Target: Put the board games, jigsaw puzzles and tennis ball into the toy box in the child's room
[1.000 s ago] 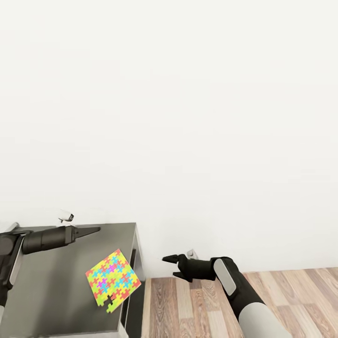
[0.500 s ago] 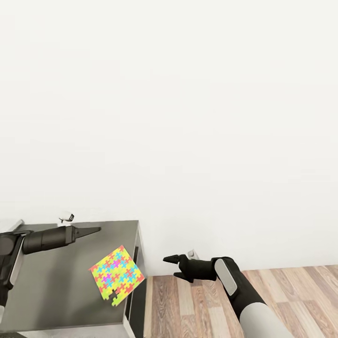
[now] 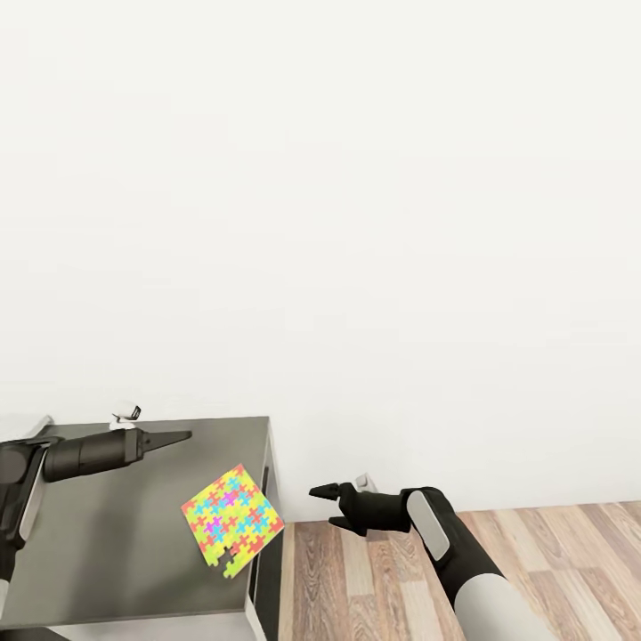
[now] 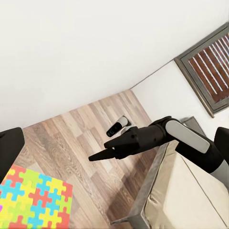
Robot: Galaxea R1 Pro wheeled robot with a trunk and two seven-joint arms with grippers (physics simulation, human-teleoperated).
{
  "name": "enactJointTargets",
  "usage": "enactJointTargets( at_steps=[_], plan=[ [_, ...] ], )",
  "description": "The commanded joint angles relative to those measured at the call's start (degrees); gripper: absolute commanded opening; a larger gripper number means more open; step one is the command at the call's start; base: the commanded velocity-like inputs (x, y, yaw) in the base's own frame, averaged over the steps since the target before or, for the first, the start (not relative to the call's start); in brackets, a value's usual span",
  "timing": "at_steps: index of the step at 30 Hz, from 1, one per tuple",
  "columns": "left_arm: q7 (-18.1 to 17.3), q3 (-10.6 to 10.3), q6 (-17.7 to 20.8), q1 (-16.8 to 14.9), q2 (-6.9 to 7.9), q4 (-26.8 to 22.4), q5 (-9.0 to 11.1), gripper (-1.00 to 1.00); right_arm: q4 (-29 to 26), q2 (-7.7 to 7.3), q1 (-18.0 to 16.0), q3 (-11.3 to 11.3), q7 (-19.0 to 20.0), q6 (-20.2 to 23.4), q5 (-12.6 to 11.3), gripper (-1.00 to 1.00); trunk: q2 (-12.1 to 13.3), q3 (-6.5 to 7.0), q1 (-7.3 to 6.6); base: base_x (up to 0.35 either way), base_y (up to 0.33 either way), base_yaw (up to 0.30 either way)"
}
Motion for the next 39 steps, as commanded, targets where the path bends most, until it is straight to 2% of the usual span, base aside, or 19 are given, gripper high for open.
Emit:
enactJointTargets(
  at_steps=[1,17,25,39],
  plan=[
    [-0.35,0.03,0.6,-0.04,0.0,-0.03,-0.28,1.0,-0.02,0.04,-0.04,-0.18,0.3,0.26,0.3,1.0,-0.04,-0.06,0.0,-0.001,0.043,0.0],
    [-0.35,0.03,0.6,-0.02,-0.08,-0.1,-0.27,1.0,-0.02,0.06,-0.04,-0.13,0.37,0.26,0.3,1.0,-0.04,-0.06,0.0,0.0,0.053,0.0],
    [-0.35,0.02,0.6,0.11,-0.15,-2.21,-0.25,1.0,-0.02,0.05,-0.04,-0.13,0.37,0.26,0.3,1.0,-0.04,-0.06,0.0,0.0,0.124,0.0],
    [-0.35,-0.04,0.6,0.14,-0.26,-2.86,-0.23,1.0,-0.02,0.05,-0.04,-0.13,0.37,0.26,0.3,1.0,-0.04,-0.06,0.0,0.0,0.069,0.0]
  ],
)
